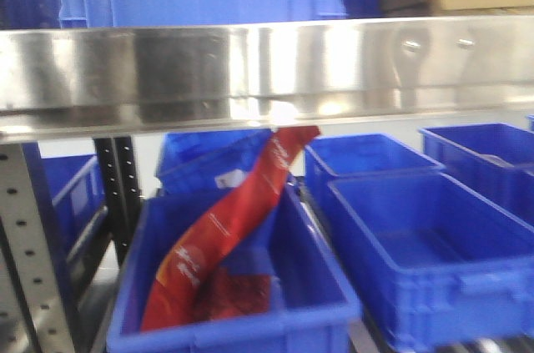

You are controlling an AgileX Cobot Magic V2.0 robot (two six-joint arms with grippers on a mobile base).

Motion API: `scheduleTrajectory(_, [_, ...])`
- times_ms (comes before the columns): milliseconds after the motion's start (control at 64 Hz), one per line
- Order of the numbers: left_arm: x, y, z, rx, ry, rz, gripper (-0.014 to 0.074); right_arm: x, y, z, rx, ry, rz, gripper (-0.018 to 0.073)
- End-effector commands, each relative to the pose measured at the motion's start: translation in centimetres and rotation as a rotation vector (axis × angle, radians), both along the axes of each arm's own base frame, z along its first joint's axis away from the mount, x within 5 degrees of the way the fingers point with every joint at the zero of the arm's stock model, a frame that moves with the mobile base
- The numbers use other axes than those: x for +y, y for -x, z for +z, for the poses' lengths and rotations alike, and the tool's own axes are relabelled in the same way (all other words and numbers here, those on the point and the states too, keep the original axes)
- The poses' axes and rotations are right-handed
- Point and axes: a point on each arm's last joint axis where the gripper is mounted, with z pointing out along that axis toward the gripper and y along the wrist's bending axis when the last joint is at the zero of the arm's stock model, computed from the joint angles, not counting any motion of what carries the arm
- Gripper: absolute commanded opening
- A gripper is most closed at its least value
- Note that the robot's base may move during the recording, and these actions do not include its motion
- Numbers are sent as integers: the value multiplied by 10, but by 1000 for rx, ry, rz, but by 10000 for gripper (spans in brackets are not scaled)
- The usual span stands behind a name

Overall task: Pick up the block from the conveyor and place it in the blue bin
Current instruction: 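Approach the blue bin on the shelf with both held blocks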

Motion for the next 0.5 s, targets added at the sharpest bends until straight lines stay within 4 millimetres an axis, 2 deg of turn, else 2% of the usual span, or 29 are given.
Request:
scheduleTrajectory(0, [-1, 0, 2, -18, 14, -6, -111, 0, 0, 1, -19, 2, -5, -162])
scheduleTrajectory(485, [-1, 0, 2, -18, 14, -6, -111, 0, 0, 1, -19, 2, -5, -162])
